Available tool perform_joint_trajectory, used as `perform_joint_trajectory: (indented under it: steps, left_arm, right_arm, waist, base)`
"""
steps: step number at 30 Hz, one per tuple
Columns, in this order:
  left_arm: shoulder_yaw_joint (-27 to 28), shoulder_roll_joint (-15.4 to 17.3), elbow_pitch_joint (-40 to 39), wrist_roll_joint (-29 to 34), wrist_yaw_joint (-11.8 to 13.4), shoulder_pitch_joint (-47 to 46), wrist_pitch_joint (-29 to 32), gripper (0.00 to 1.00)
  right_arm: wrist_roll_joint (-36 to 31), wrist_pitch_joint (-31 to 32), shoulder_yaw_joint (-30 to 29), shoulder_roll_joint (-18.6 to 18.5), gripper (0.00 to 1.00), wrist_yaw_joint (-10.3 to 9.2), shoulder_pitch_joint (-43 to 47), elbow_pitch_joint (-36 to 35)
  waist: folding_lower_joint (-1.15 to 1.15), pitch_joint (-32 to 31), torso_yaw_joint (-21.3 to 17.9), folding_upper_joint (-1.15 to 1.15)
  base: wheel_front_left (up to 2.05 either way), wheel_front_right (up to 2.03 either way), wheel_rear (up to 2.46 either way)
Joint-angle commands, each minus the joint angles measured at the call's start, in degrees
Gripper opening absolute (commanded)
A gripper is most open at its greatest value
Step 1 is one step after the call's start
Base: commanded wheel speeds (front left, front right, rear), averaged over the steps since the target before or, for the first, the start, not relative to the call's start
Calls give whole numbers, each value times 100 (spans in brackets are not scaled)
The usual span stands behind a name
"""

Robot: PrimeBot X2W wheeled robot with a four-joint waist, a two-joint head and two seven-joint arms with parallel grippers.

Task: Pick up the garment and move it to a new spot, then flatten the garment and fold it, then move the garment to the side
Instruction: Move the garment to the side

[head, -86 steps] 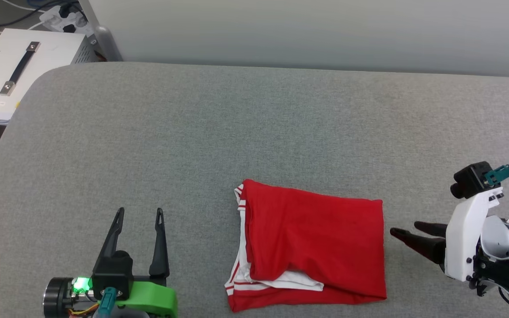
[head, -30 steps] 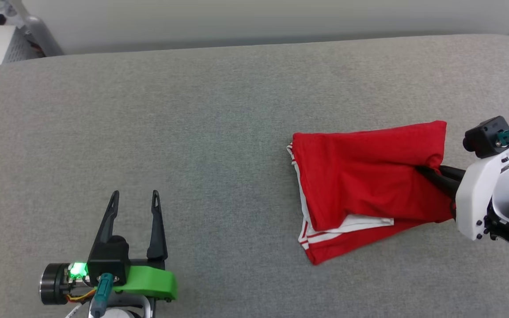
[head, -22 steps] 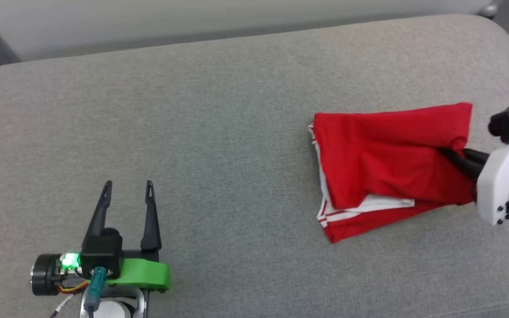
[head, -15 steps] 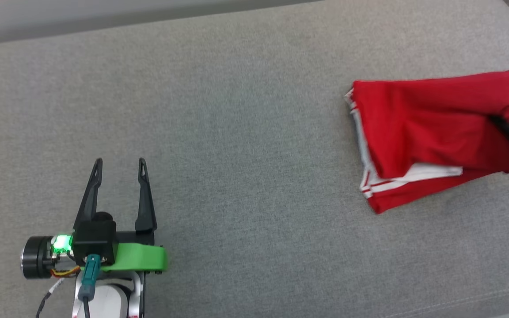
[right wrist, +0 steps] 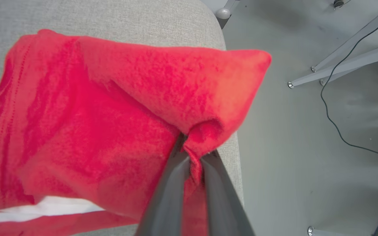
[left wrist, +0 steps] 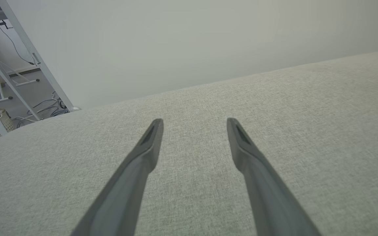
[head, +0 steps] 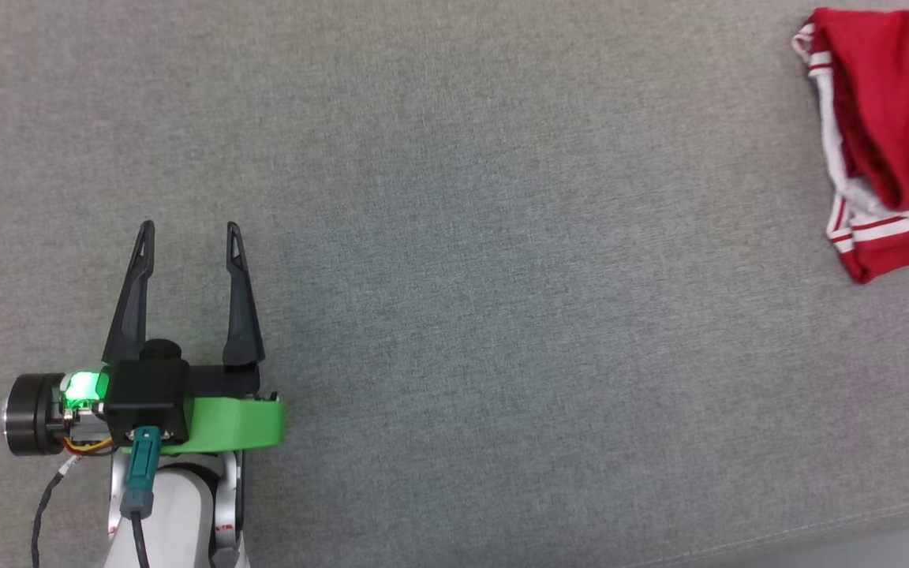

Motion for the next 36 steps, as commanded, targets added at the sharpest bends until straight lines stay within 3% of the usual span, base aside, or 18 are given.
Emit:
perform_joint_trajectory:
  steps: [1, 11, 12, 13, 14, 22, 27, 32, 36]
  left_arm:
    - [-9, 62, -49, 51, 64, -116, -33, 100]
    - [-155, 121, -161, 36, 194, -227, -33, 100]
    - [-162, 124, -158, 28, 205, -226, -33, 100]
    - [-174, 126, -149, 18, 218, -224, -33, 100]
    - [-182, 126, -136, 9, 230, -217, -33, 100]
    - [-254, 95, 0, -84, 316, -29, -33, 100]
    - [-223, 89, 56, -170, 349, 250, -33, 100]
    - [-112, 116, 76, -271, 342, 525, -33, 100]
    - [-36, 137, 83, -316, 307, 696, -33, 100]
  right_arm:
    - [-67, -73, -35, -21, 0, -4, -140, 138]
    - [-384, -646, -242, 69, 0, -4, -604, 1217]
    - [-420, -707, -235, 104, 20, -4, -622, 1299]
    - [-421, -748, -238, 166, 69, -4, -627, 1411]
    - [-411, -792, -249, 220, 100, -4, -631, 1491]
    - [-639, -1725, -287, 461, 100, -4, -480, 2046]
    - [-903, -2727, -346, 655, 100, -4, -339, 2012]
    - [-1243, -3100, -725, 1056, 100, -4, -148, 1551]
    - [-1772, -3112, -1546, 1425, 100, -4, 289, 512]
  waist:
    - [-1, 212, 22, -1]
    - [-1, 416, 106, -1]
    - [-1, 406, 110, -1]
    - [-1, 383, 119, -1]
    - [-1, 354, 123, -1]
    - [-1, -290, 217, -1]
    - [-1, -721, 224, -1]
    - [-1, -1119, 222, -1]
    - [-1, -1362, 278, -1]
  base:
    - [0, 0, 0]
    - [0, 0, 0]
    - [0, 0, 0]
    - [0, 0, 0]
    - [0, 0, 0]
    - [0, 0, 0]
    - [0, 0, 0]
    - [0, 0, 0]
    - [0, 0, 0]
